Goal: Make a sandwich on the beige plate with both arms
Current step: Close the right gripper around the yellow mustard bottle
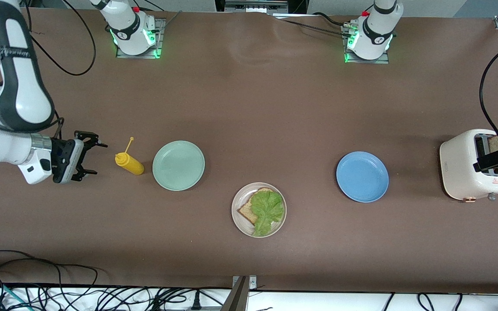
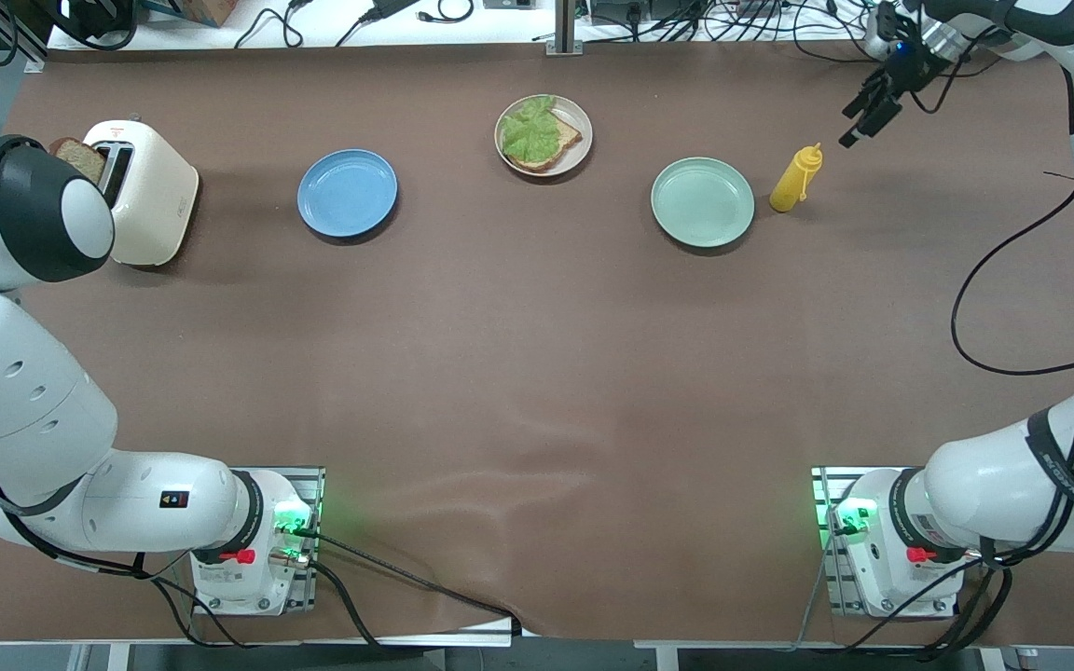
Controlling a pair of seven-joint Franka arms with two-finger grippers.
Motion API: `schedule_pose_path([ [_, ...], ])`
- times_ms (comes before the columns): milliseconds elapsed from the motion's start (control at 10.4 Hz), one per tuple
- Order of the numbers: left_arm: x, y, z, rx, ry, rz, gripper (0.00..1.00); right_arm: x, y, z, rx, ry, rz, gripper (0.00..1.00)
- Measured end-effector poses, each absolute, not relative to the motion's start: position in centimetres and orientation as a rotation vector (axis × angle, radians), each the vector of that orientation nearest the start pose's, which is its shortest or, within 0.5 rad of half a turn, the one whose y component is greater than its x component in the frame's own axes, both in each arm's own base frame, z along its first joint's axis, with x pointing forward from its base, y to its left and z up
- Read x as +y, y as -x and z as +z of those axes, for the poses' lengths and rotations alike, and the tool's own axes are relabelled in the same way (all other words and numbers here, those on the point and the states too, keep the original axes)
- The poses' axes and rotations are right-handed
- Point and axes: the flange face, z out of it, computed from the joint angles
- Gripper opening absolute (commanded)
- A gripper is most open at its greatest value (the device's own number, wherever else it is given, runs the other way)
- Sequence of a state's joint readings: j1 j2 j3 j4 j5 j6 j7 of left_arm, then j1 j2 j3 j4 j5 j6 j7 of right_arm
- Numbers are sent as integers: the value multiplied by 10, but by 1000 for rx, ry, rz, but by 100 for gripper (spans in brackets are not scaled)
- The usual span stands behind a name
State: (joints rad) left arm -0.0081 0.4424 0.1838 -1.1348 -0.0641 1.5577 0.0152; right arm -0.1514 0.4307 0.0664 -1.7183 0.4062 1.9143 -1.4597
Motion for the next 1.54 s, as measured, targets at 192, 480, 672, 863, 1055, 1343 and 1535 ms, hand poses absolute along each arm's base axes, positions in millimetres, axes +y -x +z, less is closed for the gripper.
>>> schedule_pose_path([
  [192, 82, -674, 558, -222, 3121, 22, 100, -65, -631, 297, -1531, 2103, -212, 100],
  [480, 82, -674, 558, -222, 3121, 22, 100, -98, -619, 246, -1575, 1846, -398, 100],
  [672, 82, -674, 558, -222, 3121, 22, 100, -101, -613, 213, -1617, 1701, -494, 100],
  [863, 82, -674, 558, -222, 3121, 22, 100, -98, -609, 187, -1608, 1621, -565, 100],
  [1055, 82, -674, 558, -222, 3121, 22, 100, -93, -606, 165, -1570, 1601, -601, 100],
  [1343, 83, -674, 558, -224, 3121, 22, 100, -77, -605, 138, -1507, 1586, -655, 100],
  [1535, 83, -674, 558, -224, 3121, 22, 100, -61, -607, 127, -1479, 1589, -675, 100],
])
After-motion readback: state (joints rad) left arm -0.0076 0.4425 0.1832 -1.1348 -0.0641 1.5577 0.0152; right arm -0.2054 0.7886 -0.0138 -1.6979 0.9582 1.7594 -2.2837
